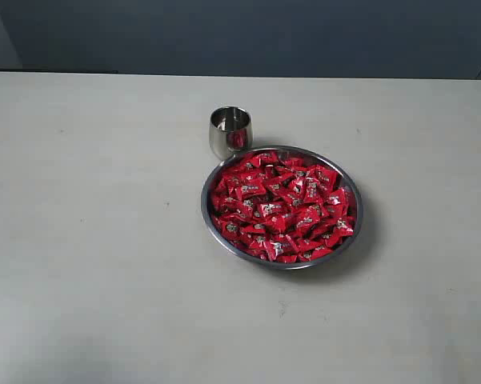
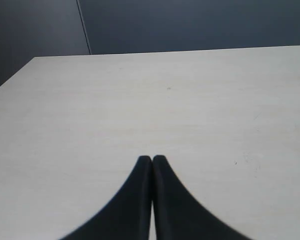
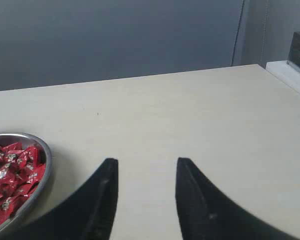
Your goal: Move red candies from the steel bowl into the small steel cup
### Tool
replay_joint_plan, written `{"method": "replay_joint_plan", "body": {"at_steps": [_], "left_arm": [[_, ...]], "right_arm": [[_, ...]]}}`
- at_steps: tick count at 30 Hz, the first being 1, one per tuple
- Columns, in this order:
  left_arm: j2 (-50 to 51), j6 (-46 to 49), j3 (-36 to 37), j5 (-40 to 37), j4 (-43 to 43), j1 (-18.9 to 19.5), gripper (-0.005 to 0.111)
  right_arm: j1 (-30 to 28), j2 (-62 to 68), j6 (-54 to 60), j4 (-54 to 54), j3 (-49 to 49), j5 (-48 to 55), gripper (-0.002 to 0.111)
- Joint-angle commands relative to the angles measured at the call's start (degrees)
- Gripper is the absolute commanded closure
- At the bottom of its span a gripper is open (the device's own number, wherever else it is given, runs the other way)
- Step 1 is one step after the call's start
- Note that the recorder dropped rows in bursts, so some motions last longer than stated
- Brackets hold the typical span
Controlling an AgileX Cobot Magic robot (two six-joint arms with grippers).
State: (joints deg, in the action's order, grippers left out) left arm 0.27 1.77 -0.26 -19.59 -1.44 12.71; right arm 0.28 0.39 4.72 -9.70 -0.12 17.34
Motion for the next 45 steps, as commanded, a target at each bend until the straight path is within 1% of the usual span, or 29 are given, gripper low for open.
{"method": "replay_joint_plan", "body": {"at_steps": [1,11,17,20,30,35,45], "left_arm": [[-0.27,-0.08,0.26,0.45,-0.04,-0.27,0.106],[-0.27,-0.08,0.26,0.45,-0.04,-0.27,0.106],[-0.27,-0.08,0.26,0.45,-0.04,-0.27,0.106],[-0.27,-0.08,0.26,0.45,-0.04,-0.27,0.106],[-0.27,-0.08,0.26,0.45,-0.04,-0.27,0.106],[-0.27,-0.08,0.26,0.45,-0.13,-0.27,0.106],[-0.27,-0.08,0.26,0.45,-0.13,-0.27,0.106]], "right_arm": [[-0.28,-0.39,0.27,-0.07,0.12,-0.76,0.070],[-0.28,-0.39,0.27,0.08,0.12,-3.70,0.070],[-0.28,-0.39,0.27,-0.04,0.12,-11.20,0.070],[-0.28,-0.39,-0.39,-2.28,0.12,-14.71,0.070],[-0.28,-0.39,-0.39,-2.89,0.12,-17.34,0.070],[-0.28,-0.39,-1.89,-12.45,0.12,-19.52,0.070],[-0.28,-0.39,-1.89,-14.09,0.12,-19.63,0.070]]}}
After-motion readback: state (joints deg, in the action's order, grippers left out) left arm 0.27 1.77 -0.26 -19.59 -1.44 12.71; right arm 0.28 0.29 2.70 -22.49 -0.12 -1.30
